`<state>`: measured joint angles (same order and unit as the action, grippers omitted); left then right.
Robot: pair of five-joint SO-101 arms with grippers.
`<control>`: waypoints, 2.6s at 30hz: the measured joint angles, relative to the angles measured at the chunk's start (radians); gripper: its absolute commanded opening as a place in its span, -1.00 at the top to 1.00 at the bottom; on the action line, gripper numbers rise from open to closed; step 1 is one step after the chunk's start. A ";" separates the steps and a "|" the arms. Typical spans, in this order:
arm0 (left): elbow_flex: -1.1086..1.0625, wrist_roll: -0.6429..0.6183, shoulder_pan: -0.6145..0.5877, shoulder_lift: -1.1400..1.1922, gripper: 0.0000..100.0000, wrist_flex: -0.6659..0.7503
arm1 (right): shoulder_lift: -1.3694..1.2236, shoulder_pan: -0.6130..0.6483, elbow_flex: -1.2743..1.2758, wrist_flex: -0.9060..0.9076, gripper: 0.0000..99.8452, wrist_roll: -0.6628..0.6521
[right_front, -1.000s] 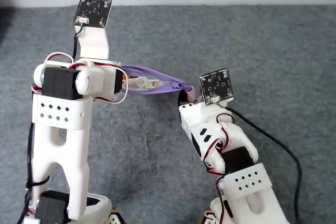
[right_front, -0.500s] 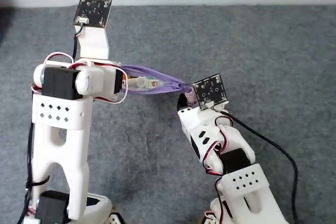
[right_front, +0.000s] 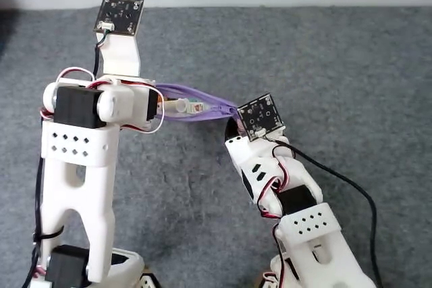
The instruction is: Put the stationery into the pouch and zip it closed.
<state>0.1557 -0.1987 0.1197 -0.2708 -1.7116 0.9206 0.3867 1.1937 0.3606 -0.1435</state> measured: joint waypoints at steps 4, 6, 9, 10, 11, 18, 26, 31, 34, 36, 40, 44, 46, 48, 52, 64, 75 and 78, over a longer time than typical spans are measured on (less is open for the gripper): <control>0.000 0.000 0.000 0.000 0.98 0.000 | 0.064 -0.002 0.000 0.064 0.65 -0.003; 0.000 0.000 0.000 0.000 0.98 0.000 | 0.114 -0.002 0.000 0.123 0.65 -0.005; 0.000 0.000 0.000 0.000 0.98 0.000 | 0.186 -0.002 0.000 0.187 0.65 -0.005; 0.000 0.000 0.000 0.000 0.98 0.000 | 0.204 -0.002 0.000 0.198 0.65 -0.005; 0.000 0.000 0.000 0.000 0.98 0.000 | 0.218 -0.002 0.002 0.206 0.65 -0.005; 0.000 0.000 0.000 0.000 0.98 0.000 | 0.236 -0.002 0.017 0.206 0.74 -0.005; 0.000 0.000 0.000 0.000 0.98 0.000 | 0.236 -0.003 0.031 0.186 0.81 -0.005; 0.000 0.000 0.000 0.000 0.98 0.000 | 0.236 0.000 0.071 0.140 0.64 -0.035; 0.000 0.000 0.000 0.000 0.98 0.000 | 0.236 -0.002 0.086 0.133 0.68 -0.052; 0.000 0.000 0.000 0.000 0.98 0.000 | 0.236 -0.002 0.086 0.132 0.71 -0.055; 0.000 0.000 0.000 0.000 0.98 0.000 | 0.236 -0.002 0.086 0.110 0.74 -0.058; 0.000 0.000 0.000 0.000 0.98 0.000 | 0.236 0.000 0.086 0.089 0.74 -0.058; 0.000 0.000 0.000 0.000 0.98 0.000 | 0.236 0.006 0.086 0.087 0.74 -0.058; 0.000 0.000 0.000 0.000 0.98 0.000 | 0.236 0.021 0.086 0.087 0.74 -0.058; 0.000 0.000 0.000 0.000 0.98 0.000 | 0.236 0.040 0.086 0.087 0.74 -0.058; 0.000 0.000 -0.002 0.000 0.98 0.000 | 0.236 0.040 0.086 0.087 0.86 -0.058; 0.000 0.000 -0.002 0.000 0.98 0.000 | 0.235 0.035 0.040 0.087 0.98 -0.058; 0.000 0.000 -0.002 0.000 0.98 -0.012 | 0.235 0.021 0.005 0.087 0.98 -0.058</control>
<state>0.1557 -0.1987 0.1181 -0.2708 -1.7238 1.1554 0.4081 1.1983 0.4480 -0.2018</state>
